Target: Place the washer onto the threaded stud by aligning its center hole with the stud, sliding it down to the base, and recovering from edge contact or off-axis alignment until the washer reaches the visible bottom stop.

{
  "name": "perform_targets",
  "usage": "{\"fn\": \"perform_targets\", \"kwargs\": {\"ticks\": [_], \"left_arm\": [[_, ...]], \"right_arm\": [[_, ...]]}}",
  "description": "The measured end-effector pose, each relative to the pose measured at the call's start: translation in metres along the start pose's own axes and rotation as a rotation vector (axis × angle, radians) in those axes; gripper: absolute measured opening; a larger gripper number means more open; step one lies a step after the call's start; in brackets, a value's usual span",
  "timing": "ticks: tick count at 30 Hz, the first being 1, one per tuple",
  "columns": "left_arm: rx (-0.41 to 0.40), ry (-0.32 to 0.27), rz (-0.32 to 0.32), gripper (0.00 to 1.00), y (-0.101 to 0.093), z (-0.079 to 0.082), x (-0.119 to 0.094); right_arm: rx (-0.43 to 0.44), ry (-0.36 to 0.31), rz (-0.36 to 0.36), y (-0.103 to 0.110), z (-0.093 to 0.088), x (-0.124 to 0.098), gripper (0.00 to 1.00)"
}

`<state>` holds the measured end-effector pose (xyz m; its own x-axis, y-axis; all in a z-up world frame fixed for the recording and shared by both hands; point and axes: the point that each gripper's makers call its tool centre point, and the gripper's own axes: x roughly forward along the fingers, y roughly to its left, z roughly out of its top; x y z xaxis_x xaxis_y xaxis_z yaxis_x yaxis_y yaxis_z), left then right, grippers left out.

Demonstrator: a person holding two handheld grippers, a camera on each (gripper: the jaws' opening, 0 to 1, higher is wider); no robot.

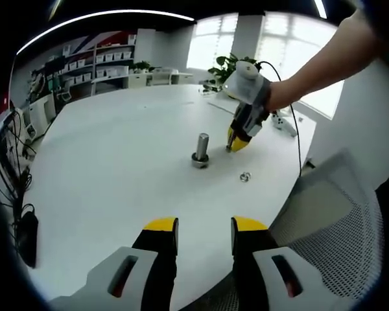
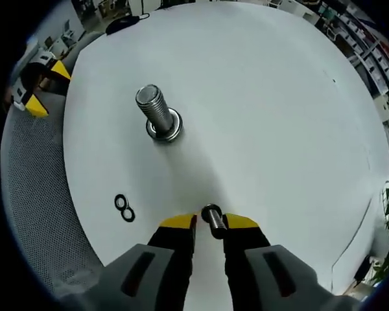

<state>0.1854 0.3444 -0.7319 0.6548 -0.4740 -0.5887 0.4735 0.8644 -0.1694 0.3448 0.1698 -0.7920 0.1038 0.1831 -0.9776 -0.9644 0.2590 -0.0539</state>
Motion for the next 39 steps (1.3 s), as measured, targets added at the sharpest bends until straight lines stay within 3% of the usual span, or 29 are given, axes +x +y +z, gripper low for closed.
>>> {"fn": "perform_targets", "kwargs": {"ticks": [6, 23, 30, 39], "left_arm": [[-0.001, 0.0, 0.003, 0.3, 0.0, 0.0, 0.0], [0.004, 0.007, 0.017, 0.31, 0.002, -0.002, -0.001], [0.008, 0.013, 0.023, 0.31, 0.003, -0.003, -0.001], [0.008, 0.014, 0.031, 0.3, 0.005, -0.003, -0.001]], "right_arm": [[0.01, -0.008, -0.007, -0.001, -0.003, -0.003, 0.21], [0.052, -0.001, -0.027, 0.007, -0.038, -0.014, 0.24], [0.025, 0.019, -0.02, 0.016, -0.052, -0.014, 0.24], [-0.006, 0.016, 0.006, 0.033, -0.055, -0.011, 0.25]]}}
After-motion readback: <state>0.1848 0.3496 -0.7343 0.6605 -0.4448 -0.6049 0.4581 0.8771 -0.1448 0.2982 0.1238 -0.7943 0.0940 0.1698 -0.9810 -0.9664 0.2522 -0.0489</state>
